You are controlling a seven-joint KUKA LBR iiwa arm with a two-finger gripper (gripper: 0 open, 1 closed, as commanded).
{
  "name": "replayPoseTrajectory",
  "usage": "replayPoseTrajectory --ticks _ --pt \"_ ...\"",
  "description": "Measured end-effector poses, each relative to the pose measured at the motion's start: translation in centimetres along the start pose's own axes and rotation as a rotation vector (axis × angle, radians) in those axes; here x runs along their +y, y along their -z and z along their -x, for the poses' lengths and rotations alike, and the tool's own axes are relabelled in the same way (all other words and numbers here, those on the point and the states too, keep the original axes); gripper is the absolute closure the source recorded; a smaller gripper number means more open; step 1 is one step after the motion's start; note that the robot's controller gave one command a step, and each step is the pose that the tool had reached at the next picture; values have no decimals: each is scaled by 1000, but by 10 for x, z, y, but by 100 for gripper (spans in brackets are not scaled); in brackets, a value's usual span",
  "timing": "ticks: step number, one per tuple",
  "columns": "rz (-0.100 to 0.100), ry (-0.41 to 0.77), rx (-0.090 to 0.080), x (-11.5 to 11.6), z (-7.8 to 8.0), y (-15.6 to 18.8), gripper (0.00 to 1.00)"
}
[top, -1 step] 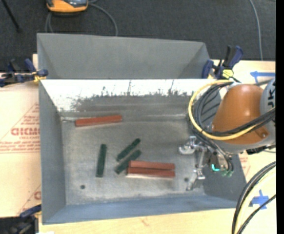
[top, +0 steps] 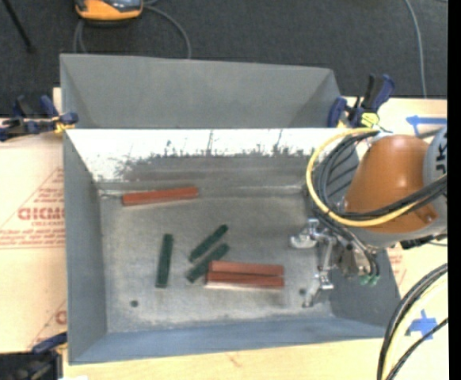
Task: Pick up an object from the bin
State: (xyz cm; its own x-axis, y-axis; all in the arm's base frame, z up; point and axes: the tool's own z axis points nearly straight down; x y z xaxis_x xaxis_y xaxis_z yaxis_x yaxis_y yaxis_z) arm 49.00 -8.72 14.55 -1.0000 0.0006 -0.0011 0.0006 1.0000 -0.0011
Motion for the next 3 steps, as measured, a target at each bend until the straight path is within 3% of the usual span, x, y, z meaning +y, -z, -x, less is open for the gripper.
replayPoseTrajectory --ticks 1,2,3 --pt "-3 127 -19 19 42 -69 100" --pt "-3 127 -19 19 42 -69 100" --pt "-2 124 -9 1 43 123 100"
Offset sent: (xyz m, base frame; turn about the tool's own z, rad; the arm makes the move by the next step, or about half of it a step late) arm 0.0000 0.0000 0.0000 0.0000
